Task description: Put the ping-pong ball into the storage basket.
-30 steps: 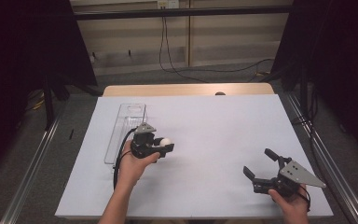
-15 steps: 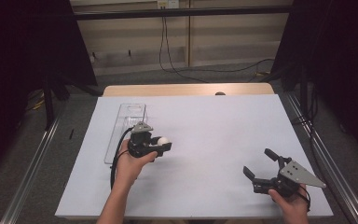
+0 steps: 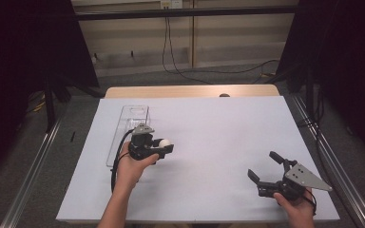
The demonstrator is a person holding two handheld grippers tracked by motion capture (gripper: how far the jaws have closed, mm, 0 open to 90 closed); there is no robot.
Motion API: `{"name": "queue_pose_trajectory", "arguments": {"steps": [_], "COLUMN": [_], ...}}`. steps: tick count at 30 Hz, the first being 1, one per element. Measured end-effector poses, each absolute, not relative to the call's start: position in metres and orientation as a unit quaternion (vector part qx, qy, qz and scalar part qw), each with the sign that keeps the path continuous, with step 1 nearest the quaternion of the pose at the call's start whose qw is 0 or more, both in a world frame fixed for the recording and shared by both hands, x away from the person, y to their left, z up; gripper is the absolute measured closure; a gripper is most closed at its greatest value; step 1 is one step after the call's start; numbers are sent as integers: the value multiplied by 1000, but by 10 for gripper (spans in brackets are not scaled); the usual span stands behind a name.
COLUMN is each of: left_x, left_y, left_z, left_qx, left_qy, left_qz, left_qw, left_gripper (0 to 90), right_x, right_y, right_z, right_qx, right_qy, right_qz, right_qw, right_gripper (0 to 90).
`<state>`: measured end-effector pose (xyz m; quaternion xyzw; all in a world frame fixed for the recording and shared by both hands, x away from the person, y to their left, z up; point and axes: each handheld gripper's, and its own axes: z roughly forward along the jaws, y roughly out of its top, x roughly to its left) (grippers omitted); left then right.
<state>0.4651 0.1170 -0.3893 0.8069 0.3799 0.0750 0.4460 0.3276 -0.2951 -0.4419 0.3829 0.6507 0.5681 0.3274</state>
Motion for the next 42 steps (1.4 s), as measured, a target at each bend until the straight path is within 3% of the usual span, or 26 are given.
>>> {"name": "queue_pose_trajectory", "arguments": {"steps": [42], "left_x": [468], "left_y": [132], "left_z": [-385], "left_qx": [800], "left_qy": [393], "left_qz": [84], "left_qw": [446], "left_gripper": [512], "right_x": [328], "right_y": [-295], "right_z": [-442], "right_qx": [380], "right_qy": [652], "right_qz": [570], "right_qw": [325], "right_gripper": [18]}}
